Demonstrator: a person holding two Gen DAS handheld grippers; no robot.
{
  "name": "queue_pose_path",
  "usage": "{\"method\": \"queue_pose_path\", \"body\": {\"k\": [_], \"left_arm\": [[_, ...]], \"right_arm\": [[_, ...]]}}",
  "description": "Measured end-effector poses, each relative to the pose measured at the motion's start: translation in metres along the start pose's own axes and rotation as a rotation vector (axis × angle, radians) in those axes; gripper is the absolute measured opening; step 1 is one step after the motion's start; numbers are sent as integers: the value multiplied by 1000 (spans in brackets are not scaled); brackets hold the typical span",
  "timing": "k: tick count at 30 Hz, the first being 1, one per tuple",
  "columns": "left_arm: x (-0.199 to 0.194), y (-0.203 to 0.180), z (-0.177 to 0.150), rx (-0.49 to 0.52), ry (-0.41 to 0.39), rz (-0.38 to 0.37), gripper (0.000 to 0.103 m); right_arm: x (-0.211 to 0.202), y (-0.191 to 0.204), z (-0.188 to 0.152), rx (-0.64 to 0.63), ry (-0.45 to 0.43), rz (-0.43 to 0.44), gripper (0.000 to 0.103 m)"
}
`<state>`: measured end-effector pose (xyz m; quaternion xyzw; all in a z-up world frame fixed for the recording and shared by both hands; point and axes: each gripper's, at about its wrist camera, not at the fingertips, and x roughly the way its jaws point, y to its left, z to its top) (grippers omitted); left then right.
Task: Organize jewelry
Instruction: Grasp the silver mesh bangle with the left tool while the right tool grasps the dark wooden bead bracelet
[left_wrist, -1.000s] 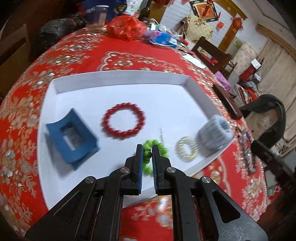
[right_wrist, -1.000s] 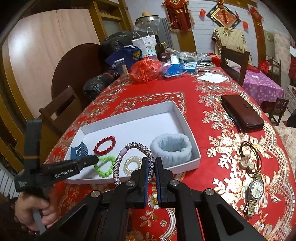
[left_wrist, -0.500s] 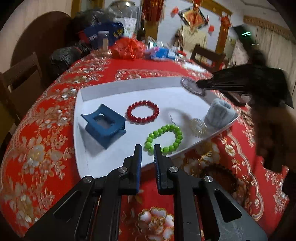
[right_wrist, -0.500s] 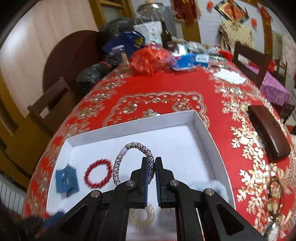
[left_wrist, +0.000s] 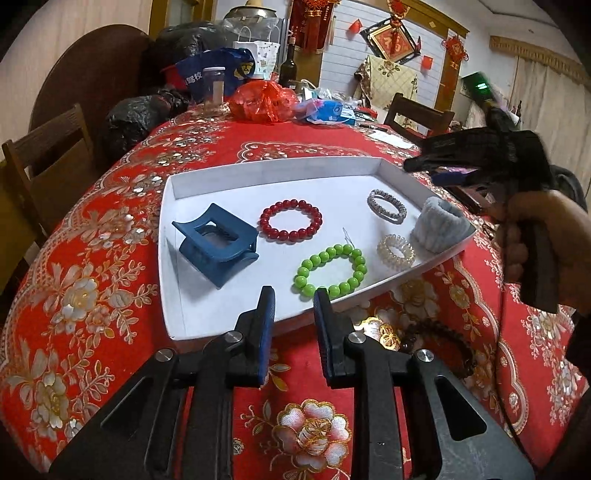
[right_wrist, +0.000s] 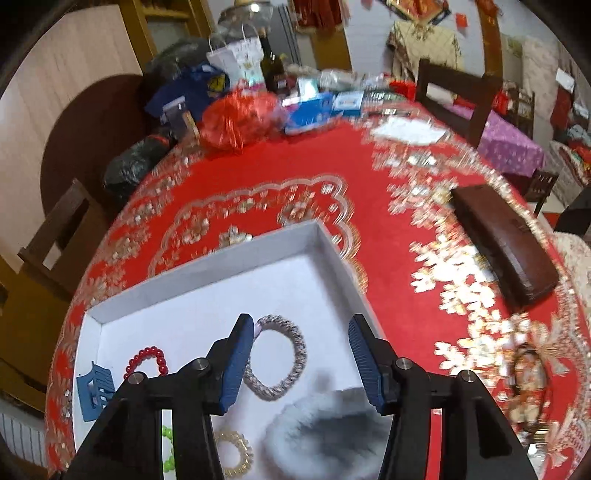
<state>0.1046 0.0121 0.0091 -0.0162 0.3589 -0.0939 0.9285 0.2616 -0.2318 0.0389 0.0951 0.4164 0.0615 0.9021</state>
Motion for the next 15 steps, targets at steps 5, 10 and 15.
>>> {"method": "queue_pose_path", "body": {"k": [5,10,15], "left_arm": [[1,-1,1,5,1,6,21],[4,5,1,-34,11,24,46],[1,7,0,-30,1,20,46]], "right_arm": [[-49,-2,-21,-57,-68,-1,51],[-95,-5,-62,-104,-112,-4,51],[-107,-8,-124,-125,-70,53,52]]}}
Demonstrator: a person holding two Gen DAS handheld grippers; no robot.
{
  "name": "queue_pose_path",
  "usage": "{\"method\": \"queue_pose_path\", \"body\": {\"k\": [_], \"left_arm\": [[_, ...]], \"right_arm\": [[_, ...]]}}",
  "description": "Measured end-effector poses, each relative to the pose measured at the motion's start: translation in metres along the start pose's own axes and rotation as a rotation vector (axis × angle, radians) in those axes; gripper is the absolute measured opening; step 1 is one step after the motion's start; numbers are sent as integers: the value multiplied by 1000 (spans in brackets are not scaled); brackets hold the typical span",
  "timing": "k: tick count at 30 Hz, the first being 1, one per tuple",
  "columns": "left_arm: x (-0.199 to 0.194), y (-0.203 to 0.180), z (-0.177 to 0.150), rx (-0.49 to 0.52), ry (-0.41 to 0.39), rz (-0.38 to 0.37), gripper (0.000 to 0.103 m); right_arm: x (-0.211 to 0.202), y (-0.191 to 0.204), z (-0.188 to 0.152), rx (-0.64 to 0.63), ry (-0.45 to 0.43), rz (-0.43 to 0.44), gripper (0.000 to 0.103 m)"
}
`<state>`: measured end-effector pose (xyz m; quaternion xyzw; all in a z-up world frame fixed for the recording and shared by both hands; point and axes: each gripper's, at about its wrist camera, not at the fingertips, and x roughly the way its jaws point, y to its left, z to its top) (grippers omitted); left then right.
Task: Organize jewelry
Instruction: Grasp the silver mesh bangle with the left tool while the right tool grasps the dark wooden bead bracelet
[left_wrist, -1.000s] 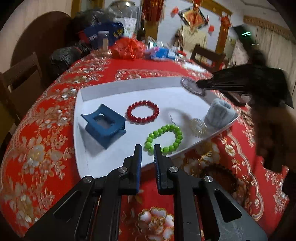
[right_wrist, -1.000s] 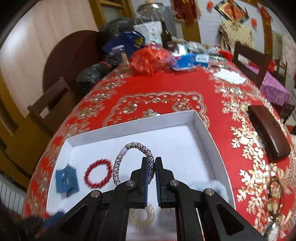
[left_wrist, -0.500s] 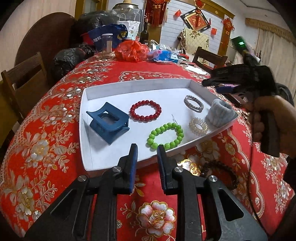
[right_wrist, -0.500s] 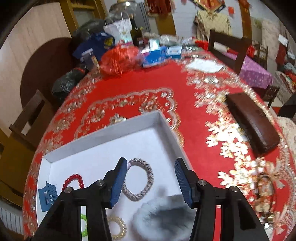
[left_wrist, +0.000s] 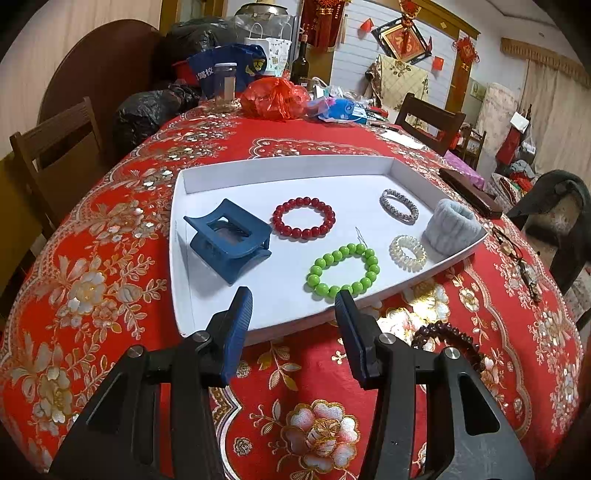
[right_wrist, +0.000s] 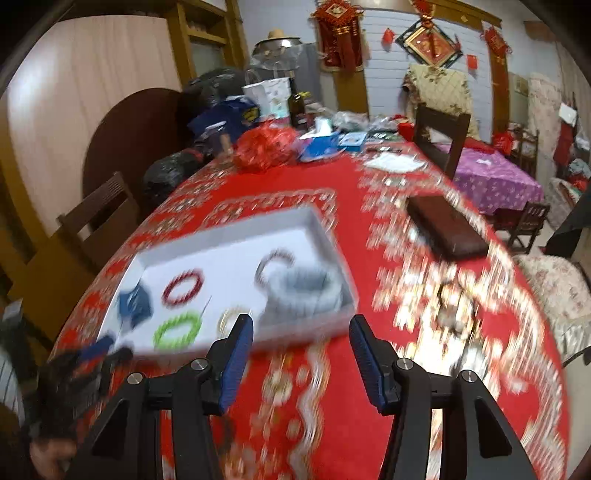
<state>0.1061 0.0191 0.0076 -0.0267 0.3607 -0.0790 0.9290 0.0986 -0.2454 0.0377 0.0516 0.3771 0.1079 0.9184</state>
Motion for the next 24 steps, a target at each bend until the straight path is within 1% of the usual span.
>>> {"method": "queue_pose_path", "body": {"k": [2,3,4,6,8,9,12,14,15,16,17,19,21,22,23,24], "left_arm": [[-7,-1,-2,11,4,-19,46],[-15,-3,-3,13,6,-42,46],[-25,-6,-7,19,12,-83,46],[-37,-16,-14,59,29,-122,46],[-47,-27,-28,114,65,-156,46],[-51,-32,-39,137,98,-189,46],[-56,-46,-61,182,158,-251,46],[-59,-55,-70,213,164,-254,46],[-59,-58,-72,223,167,-253,46],[-59,-61,-74,228,171,-247,46],[-57,-62,-74,229,177,-244,46],[-51,-66,-77,241,206,-234,46],[-51,-69,-81,270,203,-213,45],[-53,-73,-83,296,196,-196,45],[-53,-74,-84,308,191,-185,44],[-56,-75,-85,309,181,-188,43]], "right_arm": [[13,4,-17,-1,70,38,52],[20,6,-23,-5,105,51,52],[26,11,-27,-23,130,63,52],[30,22,-28,-68,140,85,52],[29,30,-30,-95,133,128,52],[30,36,-31,-115,130,148,52],[35,47,-37,-155,142,177,52],[42,52,-41,-189,158,176,52],[47,53,-43,-204,172,172,45],[50,55,-47,-231,173,166,42],[49,57,-47,-252,172,156,41],[49,61,-49,-297,171,124,36],[49,62,-50,-313,165,113,34],[49,62,-51,-331,162,96,30],[49,62,-51,-338,160,93,30],[48,62,-51,-341,159,88,28]]}}
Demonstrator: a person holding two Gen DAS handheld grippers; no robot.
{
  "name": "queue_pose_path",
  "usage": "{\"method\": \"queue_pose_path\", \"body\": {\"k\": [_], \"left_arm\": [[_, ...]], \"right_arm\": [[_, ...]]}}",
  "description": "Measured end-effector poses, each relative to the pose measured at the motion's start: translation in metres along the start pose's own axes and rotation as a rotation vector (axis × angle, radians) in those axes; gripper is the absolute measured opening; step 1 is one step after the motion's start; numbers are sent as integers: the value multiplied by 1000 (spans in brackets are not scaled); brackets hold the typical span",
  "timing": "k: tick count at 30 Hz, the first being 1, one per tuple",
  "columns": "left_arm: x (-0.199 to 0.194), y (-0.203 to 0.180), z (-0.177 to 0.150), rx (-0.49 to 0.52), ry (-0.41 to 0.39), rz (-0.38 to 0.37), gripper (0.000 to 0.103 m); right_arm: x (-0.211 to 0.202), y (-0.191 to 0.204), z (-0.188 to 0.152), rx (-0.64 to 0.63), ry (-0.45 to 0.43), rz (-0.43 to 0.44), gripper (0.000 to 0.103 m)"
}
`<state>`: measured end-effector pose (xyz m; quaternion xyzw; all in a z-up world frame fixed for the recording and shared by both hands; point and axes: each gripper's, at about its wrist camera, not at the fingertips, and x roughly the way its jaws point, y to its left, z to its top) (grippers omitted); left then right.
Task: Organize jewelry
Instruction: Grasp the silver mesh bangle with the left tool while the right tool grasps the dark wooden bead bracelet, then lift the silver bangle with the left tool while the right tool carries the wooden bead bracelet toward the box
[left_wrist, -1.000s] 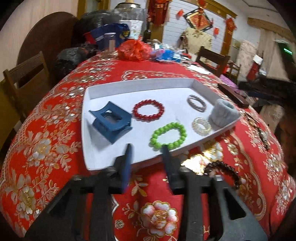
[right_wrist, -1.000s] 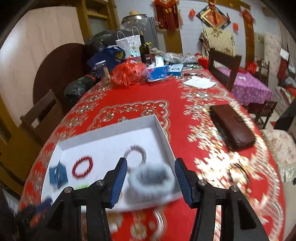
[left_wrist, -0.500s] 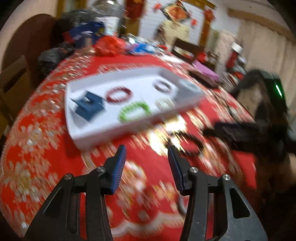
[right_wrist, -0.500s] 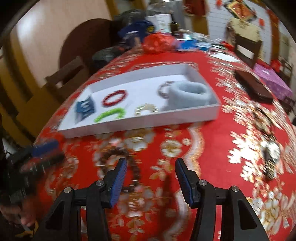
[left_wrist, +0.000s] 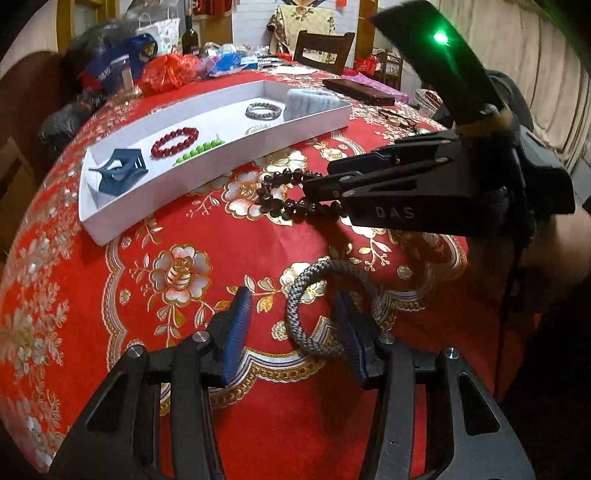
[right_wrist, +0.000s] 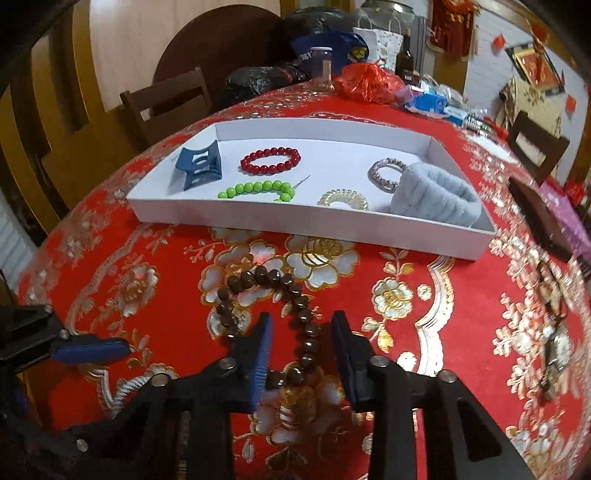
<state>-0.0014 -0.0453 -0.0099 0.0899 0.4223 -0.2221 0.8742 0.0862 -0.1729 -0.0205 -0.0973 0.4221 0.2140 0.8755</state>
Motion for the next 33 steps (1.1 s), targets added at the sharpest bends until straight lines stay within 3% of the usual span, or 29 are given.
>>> {"method": "queue_pose_path", "body": {"k": [3,5,7,13,24,33], "left_arm": [[-2,1,-2,-5,-18,-7,30],[-1,3,-3,-26,-18,-11,9],[0,8,-3,-52,-14,-22,5],[-12,28,1,-139,-40,-50,5],[-32,41,15,-178,-103,-67,5],[-30,38,17,-178,-102,-44,5]], "right_arm": [[-3,1,-2,-14,5,-28,10],[-4,3,-3,-23,7,-50,8],[-6,2,-4,-16,11,-76,8],[-38,-6,-3,61,-64,-61,8],[-91,-13,-9,247,-210,10,8],[-115,-13,-17,304,-266,-43,8]]}}
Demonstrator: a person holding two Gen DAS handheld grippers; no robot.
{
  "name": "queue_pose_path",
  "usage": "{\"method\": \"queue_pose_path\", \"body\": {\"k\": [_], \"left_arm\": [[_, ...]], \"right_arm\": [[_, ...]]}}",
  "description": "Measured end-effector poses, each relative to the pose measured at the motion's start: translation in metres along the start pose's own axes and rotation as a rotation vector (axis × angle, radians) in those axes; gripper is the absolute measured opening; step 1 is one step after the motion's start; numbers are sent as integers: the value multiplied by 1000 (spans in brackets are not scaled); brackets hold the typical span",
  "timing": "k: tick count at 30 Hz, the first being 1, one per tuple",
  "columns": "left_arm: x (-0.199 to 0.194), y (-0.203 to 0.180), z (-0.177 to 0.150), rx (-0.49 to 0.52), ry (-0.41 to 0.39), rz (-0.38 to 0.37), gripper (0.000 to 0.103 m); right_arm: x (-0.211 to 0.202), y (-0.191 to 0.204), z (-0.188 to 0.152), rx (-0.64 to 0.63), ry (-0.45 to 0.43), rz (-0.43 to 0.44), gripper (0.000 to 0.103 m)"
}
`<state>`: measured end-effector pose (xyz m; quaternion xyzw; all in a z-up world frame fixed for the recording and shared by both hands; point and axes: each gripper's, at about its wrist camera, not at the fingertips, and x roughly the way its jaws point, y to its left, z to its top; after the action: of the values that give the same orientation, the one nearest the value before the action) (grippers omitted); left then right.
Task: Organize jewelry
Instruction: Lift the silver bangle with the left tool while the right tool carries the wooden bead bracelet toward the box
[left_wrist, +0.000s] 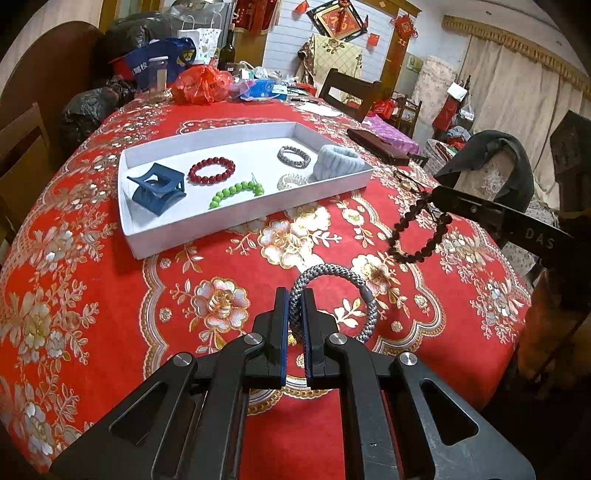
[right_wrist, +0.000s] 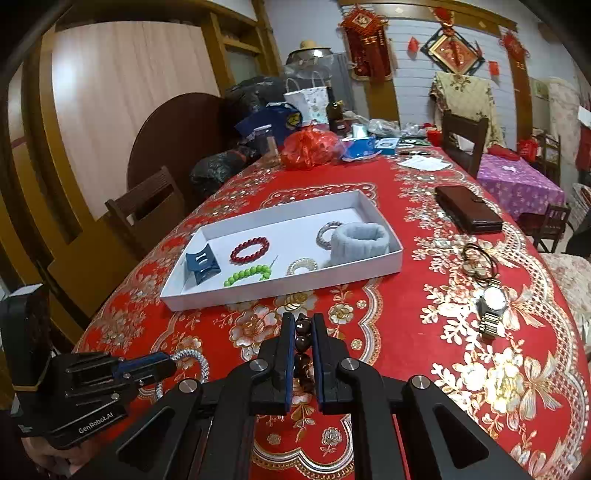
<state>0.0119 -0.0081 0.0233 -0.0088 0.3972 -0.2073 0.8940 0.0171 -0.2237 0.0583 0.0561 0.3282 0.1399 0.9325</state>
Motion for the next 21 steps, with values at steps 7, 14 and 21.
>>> {"method": "queue_pose_path", "body": {"k": [7,14,21], "left_arm": [[-1,-1,6,-15,-4,6,5],[0,8,14,-50,-16,20,5],[1,11,17,-54,-16,33,5]], "right_arm": [[-3,-7,1,15,-14,-19,8],[1,-1,-1,-32,-10,-56,8],[1,1,-3,-50,-12,-75,8]]}}
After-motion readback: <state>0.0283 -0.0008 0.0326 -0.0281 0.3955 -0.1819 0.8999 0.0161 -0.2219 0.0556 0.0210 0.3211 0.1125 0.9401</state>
